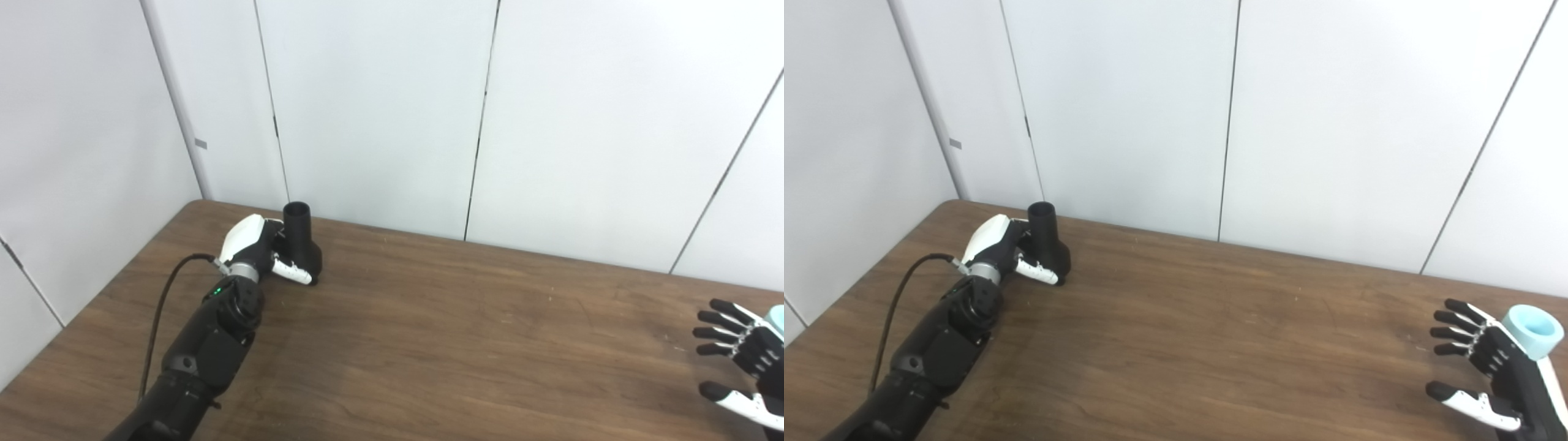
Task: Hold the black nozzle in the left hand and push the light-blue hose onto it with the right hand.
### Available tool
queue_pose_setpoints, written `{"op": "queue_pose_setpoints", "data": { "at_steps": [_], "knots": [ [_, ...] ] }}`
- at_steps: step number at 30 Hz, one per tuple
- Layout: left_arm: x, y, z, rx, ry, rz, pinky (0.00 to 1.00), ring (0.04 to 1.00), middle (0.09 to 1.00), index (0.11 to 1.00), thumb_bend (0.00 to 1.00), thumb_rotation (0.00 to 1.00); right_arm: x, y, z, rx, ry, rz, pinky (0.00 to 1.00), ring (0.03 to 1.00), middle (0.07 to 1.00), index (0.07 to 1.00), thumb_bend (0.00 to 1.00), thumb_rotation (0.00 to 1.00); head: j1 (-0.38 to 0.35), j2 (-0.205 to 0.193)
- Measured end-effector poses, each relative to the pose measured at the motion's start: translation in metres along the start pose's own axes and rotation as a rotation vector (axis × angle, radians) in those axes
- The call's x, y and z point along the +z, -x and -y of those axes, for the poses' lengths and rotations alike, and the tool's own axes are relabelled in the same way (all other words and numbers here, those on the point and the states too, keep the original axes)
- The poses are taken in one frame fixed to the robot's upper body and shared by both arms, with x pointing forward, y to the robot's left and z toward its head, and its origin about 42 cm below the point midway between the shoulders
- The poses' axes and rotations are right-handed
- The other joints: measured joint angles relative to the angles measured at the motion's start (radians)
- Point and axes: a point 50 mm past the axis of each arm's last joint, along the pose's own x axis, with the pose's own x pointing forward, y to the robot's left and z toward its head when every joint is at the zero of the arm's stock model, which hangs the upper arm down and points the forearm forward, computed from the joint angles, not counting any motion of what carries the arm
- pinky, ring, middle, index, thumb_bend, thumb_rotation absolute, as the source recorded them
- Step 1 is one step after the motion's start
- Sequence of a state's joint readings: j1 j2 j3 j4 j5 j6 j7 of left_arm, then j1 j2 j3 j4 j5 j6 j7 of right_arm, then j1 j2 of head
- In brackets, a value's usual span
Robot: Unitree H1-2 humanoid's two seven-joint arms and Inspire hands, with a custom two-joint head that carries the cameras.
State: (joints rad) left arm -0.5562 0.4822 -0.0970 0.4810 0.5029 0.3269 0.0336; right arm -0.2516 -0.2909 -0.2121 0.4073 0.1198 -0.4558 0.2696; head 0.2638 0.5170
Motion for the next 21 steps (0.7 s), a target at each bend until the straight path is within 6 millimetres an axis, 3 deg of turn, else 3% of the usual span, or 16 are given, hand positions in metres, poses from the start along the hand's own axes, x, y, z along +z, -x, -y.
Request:
{"op": "queue_pose_setpoints", "data": {
  "at_steps": [12,21],
  "knots": [
    [0.002,0.003,0.0,-0.013,0.013,0.02,1.0,0.669,0.526,0.466,0.52,0.0,0.001,0.001,-0.001,0.001,0.002,0.003,0.58,0.684,0.745,0.787,0.95,0.38,-0.014,0.014],
    [0.011,0.018,0.022,-0.041,0.056,0.11,0.97,0.642,0.473,0.492,0.53,0.0,0.007,0.008,-0.014,-0.003,-0.016,0.004,0.59,0.69,0.752,0.79,0.93,0.36,-0.052,0.02]
  ]
}}
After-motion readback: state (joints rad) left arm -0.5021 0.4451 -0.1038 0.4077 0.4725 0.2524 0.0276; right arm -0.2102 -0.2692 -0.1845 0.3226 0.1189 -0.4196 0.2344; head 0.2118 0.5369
